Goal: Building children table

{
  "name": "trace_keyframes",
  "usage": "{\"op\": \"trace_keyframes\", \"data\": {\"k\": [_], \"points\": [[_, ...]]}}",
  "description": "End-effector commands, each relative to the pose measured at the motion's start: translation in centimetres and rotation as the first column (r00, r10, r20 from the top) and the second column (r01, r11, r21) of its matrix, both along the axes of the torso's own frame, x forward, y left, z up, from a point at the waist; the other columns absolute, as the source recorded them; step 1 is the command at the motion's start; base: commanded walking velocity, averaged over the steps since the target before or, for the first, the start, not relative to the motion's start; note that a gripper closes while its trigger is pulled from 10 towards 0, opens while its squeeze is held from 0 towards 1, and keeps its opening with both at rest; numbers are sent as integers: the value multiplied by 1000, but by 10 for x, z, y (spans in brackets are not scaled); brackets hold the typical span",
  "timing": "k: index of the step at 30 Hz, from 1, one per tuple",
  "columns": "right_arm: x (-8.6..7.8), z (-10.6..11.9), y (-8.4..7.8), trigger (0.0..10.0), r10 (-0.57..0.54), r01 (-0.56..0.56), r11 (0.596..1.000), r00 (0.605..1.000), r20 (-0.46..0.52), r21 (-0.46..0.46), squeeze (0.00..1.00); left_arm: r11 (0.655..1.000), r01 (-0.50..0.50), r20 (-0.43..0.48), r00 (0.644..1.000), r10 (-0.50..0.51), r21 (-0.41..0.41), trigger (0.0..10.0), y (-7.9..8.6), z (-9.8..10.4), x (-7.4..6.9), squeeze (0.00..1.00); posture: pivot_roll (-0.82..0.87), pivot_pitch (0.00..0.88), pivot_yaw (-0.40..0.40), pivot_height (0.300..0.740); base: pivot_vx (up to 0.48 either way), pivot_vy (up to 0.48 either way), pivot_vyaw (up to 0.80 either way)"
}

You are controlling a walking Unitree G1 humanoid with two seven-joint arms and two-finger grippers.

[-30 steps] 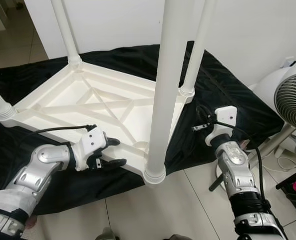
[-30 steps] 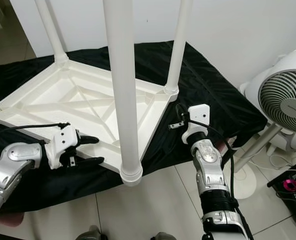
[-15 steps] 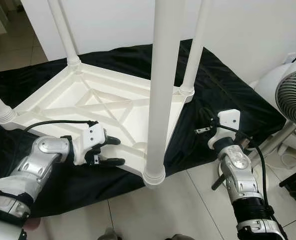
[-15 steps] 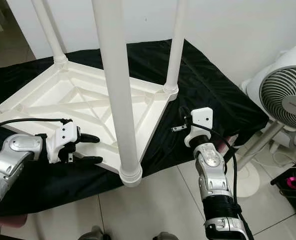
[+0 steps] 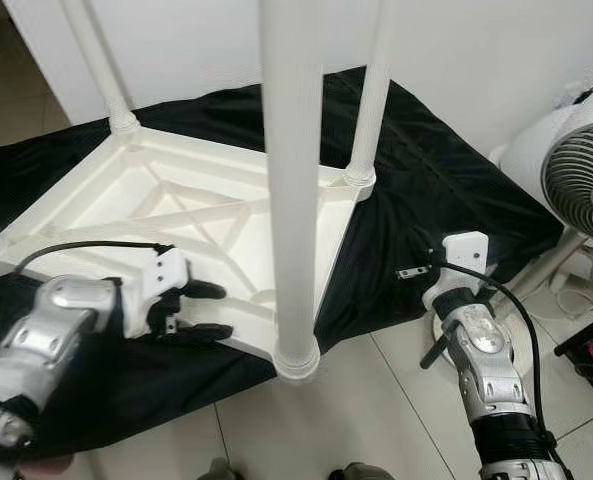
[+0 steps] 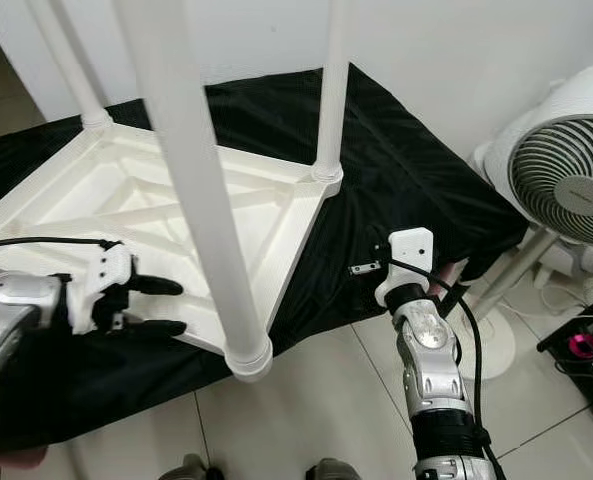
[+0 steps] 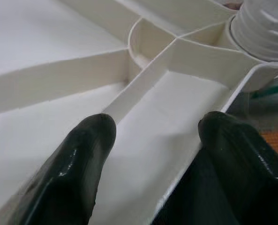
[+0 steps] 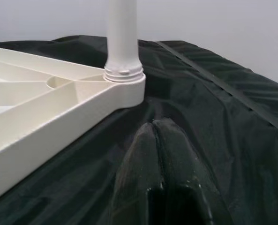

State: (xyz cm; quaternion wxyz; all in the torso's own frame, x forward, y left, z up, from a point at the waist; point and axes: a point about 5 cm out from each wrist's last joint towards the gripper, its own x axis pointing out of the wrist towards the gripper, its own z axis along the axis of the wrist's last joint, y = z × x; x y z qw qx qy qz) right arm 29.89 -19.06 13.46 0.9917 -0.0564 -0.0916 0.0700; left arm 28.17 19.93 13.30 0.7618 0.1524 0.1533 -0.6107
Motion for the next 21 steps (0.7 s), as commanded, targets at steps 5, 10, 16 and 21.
{"op": "trace_keyframes", "data": {"k": [5,10,16,21], "points": [[3,1,4,10000,12,-12,1000,1000,-12,1,0,978,188,-81,977,-196,-92,10000,-3,19,-25,0,-71,102,60,740,0,0,0],[6,3,5,10000,27,-27,1000,1000,-11,-13,0,981,168,-76,982,-175,-93,10000,-6,16,-27,0,-73,105,52,740,0,0,0],[8,6,3,10000,31,-31,999,999,-8,-16,0,987,151,-97,983,-155,-51,10000,-3,5,-32,0,-75,108,43,740,0,0,0],[10,6,3,10000,35,-35,999,999,-11,-22,0,995,88,-49,995,-85,46,10000,-3,-12,-27,0,-73,101,32,740,0,0,0]]}}
